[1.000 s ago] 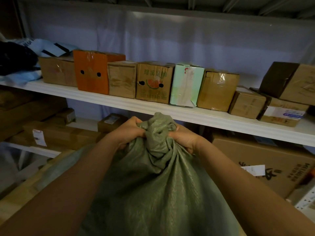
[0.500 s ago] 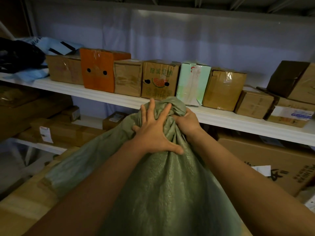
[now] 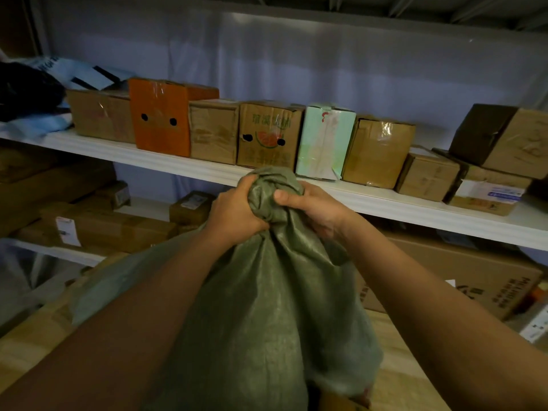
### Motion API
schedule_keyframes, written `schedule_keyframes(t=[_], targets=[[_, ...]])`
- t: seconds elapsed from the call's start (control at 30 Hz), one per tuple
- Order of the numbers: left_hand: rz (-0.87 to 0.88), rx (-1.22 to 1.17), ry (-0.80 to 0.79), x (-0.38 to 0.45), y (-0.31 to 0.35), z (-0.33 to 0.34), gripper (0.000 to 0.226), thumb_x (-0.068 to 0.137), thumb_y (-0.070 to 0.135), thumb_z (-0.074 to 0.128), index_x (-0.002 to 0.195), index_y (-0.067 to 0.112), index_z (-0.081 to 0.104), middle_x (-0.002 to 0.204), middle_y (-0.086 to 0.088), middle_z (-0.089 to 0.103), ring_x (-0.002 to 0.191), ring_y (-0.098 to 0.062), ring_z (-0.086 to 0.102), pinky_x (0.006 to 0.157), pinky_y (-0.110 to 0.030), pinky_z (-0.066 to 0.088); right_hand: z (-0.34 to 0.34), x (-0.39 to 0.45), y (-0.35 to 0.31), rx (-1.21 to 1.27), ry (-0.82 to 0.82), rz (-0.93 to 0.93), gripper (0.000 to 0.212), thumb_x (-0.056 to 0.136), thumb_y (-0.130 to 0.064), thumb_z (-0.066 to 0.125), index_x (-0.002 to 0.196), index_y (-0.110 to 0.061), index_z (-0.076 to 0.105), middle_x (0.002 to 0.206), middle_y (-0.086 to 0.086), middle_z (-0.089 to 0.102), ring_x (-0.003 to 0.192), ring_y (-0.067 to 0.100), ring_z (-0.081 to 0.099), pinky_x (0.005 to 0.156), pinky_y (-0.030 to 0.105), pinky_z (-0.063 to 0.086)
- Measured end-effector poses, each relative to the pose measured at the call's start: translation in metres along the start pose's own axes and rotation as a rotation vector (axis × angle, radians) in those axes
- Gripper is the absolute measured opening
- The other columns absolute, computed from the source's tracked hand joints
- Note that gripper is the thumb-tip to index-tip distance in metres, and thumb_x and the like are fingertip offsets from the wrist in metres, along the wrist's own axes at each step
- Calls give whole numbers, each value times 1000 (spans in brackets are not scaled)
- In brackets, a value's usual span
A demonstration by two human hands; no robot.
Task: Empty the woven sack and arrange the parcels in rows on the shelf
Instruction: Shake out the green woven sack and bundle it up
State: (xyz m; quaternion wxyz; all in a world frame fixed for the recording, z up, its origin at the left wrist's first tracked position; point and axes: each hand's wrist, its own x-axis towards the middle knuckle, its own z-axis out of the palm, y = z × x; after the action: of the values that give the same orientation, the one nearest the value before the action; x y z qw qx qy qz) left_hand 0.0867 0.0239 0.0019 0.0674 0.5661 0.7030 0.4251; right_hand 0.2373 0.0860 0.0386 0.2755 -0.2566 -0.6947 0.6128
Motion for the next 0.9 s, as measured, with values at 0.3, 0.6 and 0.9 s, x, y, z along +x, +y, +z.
schedule_keyframes(t=[0.3,0.6,0.9], targets=[[-125,-180,311,18,24,-35,79,66,26,81,135,24,43,125,-9,59,116,-30,53,92,-29,42,-34,8,23,-724,365,103,40,84,-26,70,120,-11,60,117,14,65,105,28,61,96,44,49],[-223,-282,339,19,20,-31,82,65,29,83,135,22,41,128,-8,57,118,-30,52,94,-32,42,-34,25,-5,-247,623,-71,17,91,-5,48,85,-17,59,100,17,66,97,33,62,91,52,52],[-225,-351,369,24,39,-41,85,64,31,83,135,20,39,131,-6,55,120,-28,51,95,-30,39,-14,22,-26,-326,461,-199,38,80,2,58,116,-11,55,115,18,63,105,30,59,96,49,48]])
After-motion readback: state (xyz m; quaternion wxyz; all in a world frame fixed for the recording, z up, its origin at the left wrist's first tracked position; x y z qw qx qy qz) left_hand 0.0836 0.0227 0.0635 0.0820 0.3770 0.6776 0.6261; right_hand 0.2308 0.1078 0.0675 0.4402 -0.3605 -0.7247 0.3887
